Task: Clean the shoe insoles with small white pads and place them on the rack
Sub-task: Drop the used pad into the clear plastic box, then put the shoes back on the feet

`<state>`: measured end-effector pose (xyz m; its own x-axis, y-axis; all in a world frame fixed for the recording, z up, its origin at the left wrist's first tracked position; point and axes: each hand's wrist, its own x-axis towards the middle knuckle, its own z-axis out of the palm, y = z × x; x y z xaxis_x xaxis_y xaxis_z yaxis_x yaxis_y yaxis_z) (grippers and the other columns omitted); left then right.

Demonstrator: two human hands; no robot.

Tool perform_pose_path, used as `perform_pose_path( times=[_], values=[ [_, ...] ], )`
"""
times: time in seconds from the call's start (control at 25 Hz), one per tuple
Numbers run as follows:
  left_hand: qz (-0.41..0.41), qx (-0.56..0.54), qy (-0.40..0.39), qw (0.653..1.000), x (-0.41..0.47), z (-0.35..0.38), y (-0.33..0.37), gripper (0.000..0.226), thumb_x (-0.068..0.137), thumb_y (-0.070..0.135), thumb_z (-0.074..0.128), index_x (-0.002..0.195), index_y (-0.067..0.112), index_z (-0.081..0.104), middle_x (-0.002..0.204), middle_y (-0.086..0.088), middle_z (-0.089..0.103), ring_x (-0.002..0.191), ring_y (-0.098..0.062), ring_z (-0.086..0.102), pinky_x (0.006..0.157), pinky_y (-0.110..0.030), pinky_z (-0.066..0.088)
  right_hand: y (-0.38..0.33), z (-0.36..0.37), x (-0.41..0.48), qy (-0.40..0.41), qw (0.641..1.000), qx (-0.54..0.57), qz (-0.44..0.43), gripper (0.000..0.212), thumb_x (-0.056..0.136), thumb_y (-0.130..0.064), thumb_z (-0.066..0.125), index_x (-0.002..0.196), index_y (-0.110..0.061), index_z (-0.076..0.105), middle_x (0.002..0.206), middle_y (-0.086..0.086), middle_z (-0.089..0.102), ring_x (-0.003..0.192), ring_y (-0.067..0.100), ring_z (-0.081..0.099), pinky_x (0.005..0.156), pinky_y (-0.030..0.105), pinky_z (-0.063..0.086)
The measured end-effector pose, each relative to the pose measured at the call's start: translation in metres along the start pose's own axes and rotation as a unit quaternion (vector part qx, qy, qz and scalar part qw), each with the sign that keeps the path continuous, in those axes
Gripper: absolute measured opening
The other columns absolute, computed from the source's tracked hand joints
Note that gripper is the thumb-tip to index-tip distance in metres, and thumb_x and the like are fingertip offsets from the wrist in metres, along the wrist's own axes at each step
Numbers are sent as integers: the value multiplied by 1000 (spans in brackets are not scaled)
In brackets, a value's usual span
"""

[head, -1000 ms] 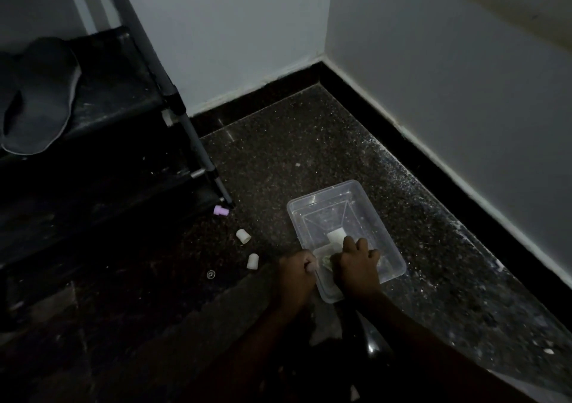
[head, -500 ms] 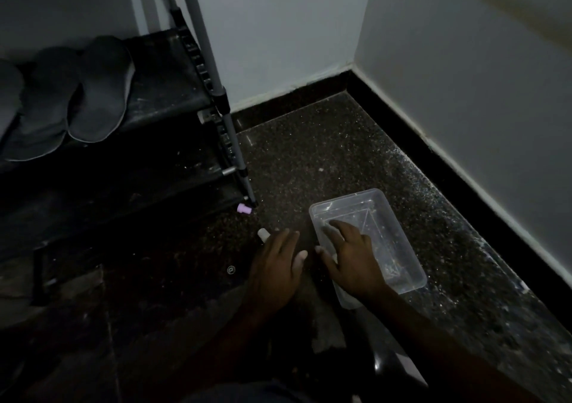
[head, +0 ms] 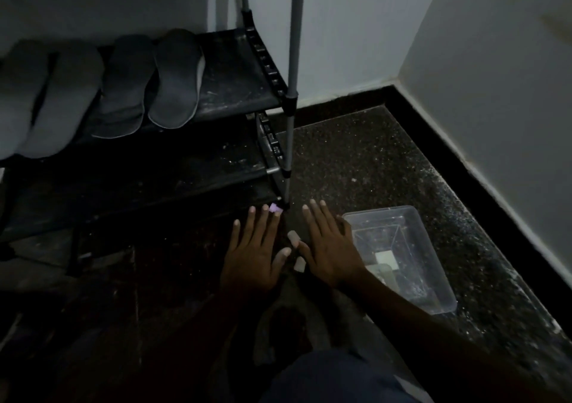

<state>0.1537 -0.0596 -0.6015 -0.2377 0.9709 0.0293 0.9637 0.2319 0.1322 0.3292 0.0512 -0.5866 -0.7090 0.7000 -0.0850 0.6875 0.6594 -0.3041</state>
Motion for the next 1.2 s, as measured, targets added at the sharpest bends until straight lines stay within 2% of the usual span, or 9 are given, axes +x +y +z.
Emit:
perform_pose_path(
  times=[0.04,0.16,0.28,0.52,0.64,0.76,0.84,0.96,1.2],
  values=[
    [-41,-6,0,999,-10,-12,-28,72,103,58,32,162,18,17,170,-3,6,158,-23,-1,125,-55,12,-32,1,15,-19,999,-6,-28,75,105,-61,21,164,-19,4,172,2,-4,159,18,-10,126,49,8],
    [-17,23,-19,999,-6,-14,-29,72,103,60,26,162,18,19,170,-6,9,158,-25,1,124,-56,15,-29,1,19,-6,1000,-23,-12,74,105,-61,23,164,-19,4,172,2,0,159,18,-8,127,49,12],
    [-27,28,-18,999,-6,-27,-37,73,103,61,21,161,18,19,170,-7,11,157,-27,3,123,-56,16,-41,-7,21,-11,1000,-13,-12,74,105,-61,24,165,-20,6,173,2,1,159,18,-7,126,47,9],
    [-81,5,12,997,-49,-98,-55,70,104,58,27,159,16,28,168,-10,20,157,-29,12,123,-56,18,-114,-70,18,-48,996,-31,-61,75,105,-59,25,164,-13,14,172,7,6,159,21,-2,124,50,14],
    [-118,-14,23,993,-75,-141,-63,69,103,55,34,159,15,29,168,-10,21,157,-29,12,123,-56,18,-154,-98,12,-40,993,-33,-102,74,105,-57,27,162,-11,21,171,10,16,159,25,8,123,52,18],
    [-155,-27,17,987,-100,-185,-77,70,103,58,24,159,16,29,167,-9,22,157,-28,12,122,-55,19,-195,-120,9,-31,987,-56,-145,74,103,-55,28,159,-7,30,167,14,26,157,29,21,121,54,24],
    [-181,-31,8,983,-117,-208,-90,71,103,58,20,159,16,28,167,-10,21,157,-29,11,122,-56,19,-224,-131,9,-35,984,-60,-165,74,103,-55,26,159,-7,30,167,14,27,157,28,20,121,53,22],
    [-218,-37,10,975,-150,-238,-115,68,104,55,30,159,15,28,168,-10,20,157,-28,9,123,-56,18,-275,-141,8,-61,978,-46,-194,74,103,-54,26,160,-7,29,168,14,25,158,28,18,120,53,26],
    [-308,-52,21,950,-221,-272,-173,70,102,52,43,160,15,27,168,-10,21,157,-29,11,122,-56,19,-367,-130,7,-75,959,-52,-270,71,104,-52,32,156,-5,38,164,15,33,155,30,27,121,49,29]
  ],
)
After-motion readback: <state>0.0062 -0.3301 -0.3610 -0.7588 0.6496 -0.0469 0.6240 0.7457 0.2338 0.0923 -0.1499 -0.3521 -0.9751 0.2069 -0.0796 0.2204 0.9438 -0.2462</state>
